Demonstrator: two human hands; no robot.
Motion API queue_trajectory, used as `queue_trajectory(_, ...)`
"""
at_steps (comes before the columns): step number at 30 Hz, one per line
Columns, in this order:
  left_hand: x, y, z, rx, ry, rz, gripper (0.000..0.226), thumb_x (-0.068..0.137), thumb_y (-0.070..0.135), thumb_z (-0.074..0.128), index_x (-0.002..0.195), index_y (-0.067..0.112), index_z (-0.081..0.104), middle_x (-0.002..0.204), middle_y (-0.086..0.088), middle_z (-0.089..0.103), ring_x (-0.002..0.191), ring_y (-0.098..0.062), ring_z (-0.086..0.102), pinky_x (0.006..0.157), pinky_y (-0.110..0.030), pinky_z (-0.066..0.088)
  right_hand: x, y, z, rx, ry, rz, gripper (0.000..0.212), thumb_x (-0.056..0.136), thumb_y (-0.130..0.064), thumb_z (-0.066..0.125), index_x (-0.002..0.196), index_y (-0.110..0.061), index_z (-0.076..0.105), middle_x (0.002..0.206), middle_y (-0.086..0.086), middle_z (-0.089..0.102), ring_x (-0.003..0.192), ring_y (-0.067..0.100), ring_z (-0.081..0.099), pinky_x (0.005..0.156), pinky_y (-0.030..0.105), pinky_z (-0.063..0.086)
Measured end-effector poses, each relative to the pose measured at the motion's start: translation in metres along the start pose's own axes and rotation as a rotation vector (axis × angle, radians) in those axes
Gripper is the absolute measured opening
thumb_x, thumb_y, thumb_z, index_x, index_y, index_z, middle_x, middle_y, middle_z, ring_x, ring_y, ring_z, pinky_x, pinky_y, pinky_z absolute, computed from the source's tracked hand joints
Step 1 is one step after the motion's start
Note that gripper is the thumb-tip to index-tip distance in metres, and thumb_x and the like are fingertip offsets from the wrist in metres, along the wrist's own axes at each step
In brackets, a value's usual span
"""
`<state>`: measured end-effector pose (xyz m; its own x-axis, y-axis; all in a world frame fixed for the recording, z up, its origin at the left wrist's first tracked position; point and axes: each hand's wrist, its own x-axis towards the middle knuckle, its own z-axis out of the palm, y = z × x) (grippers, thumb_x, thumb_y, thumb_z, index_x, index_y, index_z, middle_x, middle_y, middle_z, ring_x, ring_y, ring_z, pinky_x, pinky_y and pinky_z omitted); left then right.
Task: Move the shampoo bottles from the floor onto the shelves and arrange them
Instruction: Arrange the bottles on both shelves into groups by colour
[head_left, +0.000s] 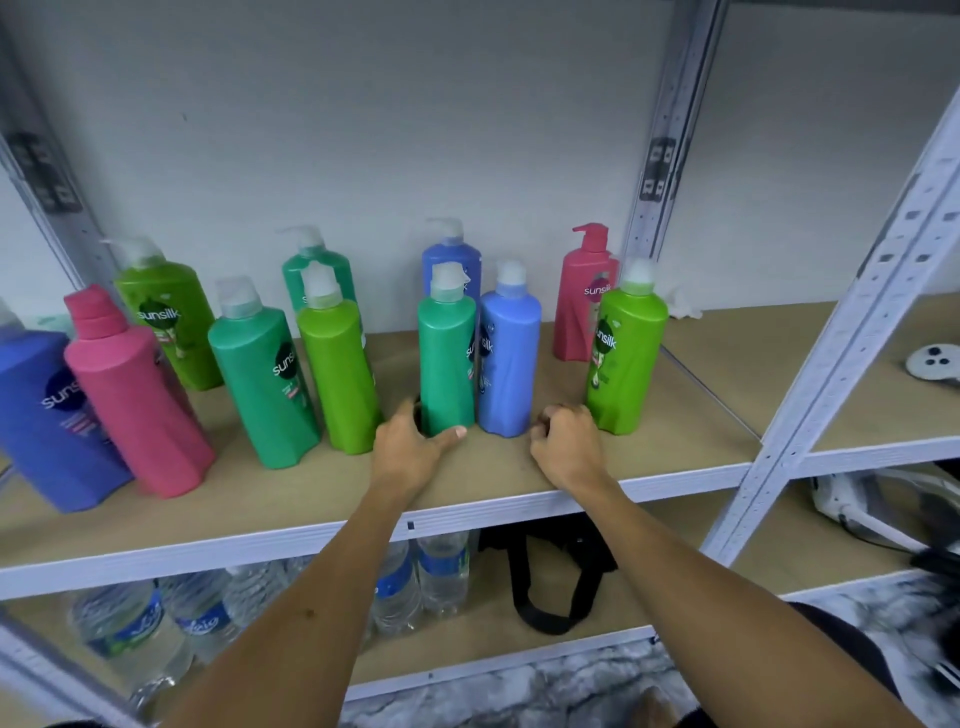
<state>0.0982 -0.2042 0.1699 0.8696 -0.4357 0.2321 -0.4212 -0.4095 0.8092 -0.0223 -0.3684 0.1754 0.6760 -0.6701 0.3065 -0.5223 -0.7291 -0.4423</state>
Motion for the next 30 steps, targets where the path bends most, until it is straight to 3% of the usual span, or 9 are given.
queue_trajectory(3,-0.003,0.001,-0.001,0.034,-0.001,0.016,0.07,0.072,0.045,0.079,0.125,0.01,0.051,0.119,-0.008,0.066,0.106,-0.027,0.063,0.085,-0.032,0.052,-0.005,0.003,-0.002,0.087,0.034,0.021,0.018,0.084,-0.015,0.052,0.089,-0.007,0.067,0.089,0.016,0.068,0.094,0.034,0.056,0.076,0.037,0.049)
queue_trajectory(7,-0.004,0.002,-0.001,0.069,-0.009,0.028,0.065,0.076,0.044,0.076,0.123,0.008,0.05,0.114,-0.011,0.067,0.1,-0.029,0.063,0.081,-0.035,0.052,-0.016,0.015,-0.008,0.341,0.142,0.057,0.021,0.084,-0.007,0.058,0.101,-0.007,0.07,0.091,0.008,0.072,0.084,0.023,0.065,0.076,0.025,0.048)
queue_trajectory(11,-0.004,0.002,0.001,0.099,-0.015,0.022,0.059,0.078,0.044,0.074,0.117,0.007,0.051,0.107,-0.013,0.067,0.094,-0.031,0.063,0.078,-0.039,0.052,-0.029,0.032,-0.015,0.528,0.27,0.123,0.023,0.084,0.001,0.056,0.104,-0.004,0.066,0.095,0.007,0.069,0.079,0.017,0.06,0.08,0.029,0.051)
queue_trajectory(15,-0.005,0.004,0.001,0.134,-0.013,0.019,0.053,0.08,0.043,0.072,0.111,0.006,0.05,0.099,-0.014,0.067,0.086,-0.029,0.062,0.073,-0.037,0.051,-0.031,0.051,-0.023,0.548,0.441,0.201,0.025,0.081,-0.001,0.062,0.106,-0.004,0.06,0.101,0.011,0.061,0.092,0.027,0.057,0.086,0.036,0.045)
queue_trajectory(17,-0.006,0.005,0.001,0.139,-0.014,0.017,0.052,0.08,0.043,0.072,0.109,0.006,0.05,0.097,-0.014,0.067,0.084,-0.03,0.061,0.072,-0.039,0.051,-0.027,0.059,-0.028,0.531,0.471,0.256,0.037,0.078,-0.006,0.069,0.112,-0.004,0.054,0.109,0.014,0.057,0.103,0.031,0.052,0.094,0.041,0.042)
queue_trajectory(21,-0.007,0.007,0.001,0.151,-0.017,0.023,0.051,0.081,0.042,0.071,0.111,0.005,0.05,0.097,-0.012,0.065,0.082,-0.03,0.06,0.071,-0.037,0.05,-0.004,0.064,-0.042,0.518,0.339,0.354,0.082,0.072,-0.018,0.081,0.137,0.001,0.036,0.136,0.022,0.043,0.129,0.034,0.035,0.107,0.041,0.03)
queue_trajectory(24,-0.009,0.01,-0.001,0.155,-0.021,0.018,0.052,0.082,0.043,0.07,0.111,0.006,0.05,0.097,-0.01,0.065,0.081,-0.027,0.059,0.07,-0.036,0.05,0.015,0.065,-0.041,0.587,0.26,0.324,0.103,0.063,-0.03,0.087,0.143,-0.004,0.029,0.14,0.016,0.042,0.13,0.031,0.038,0.108,0.045,0.034)
queue_trajectory(27,-0.01,0.01,-0.001,0.146,-0.01,0.021,0.051,0.081,0.044,0.071,0.109,0.006,0.05,0.096,-0.009,0.065,0.082,-0.026,0.06,0.071,-0.039,0.052,0.027,0.067,-0.034,0.691,0.216,0.311,0.09,0.058,-0.028,0.09,0.131,-0.012,0.039,0.121,0.007,0.056,0.109,0.026,0.056,0.094,0.043,0.049)
queue_trajectory(30,-0.012,0.01,-0.002,0.171,0.007,0.013,0.048,0.081,0.043,0.071,0.106,0.007,0.05,0.087,-0.007,0.062,0.077,-0.025,0.058,0.066,-0.036,0.049,0.032,0.071,-0.031,0.725,0.195,0.316,0.073,0.061,-0.025,0.088,0.12,-0.017,0.046,0.105,0.002,0.063,0.094,0.026,0.063,0.083,0.043,0.053)
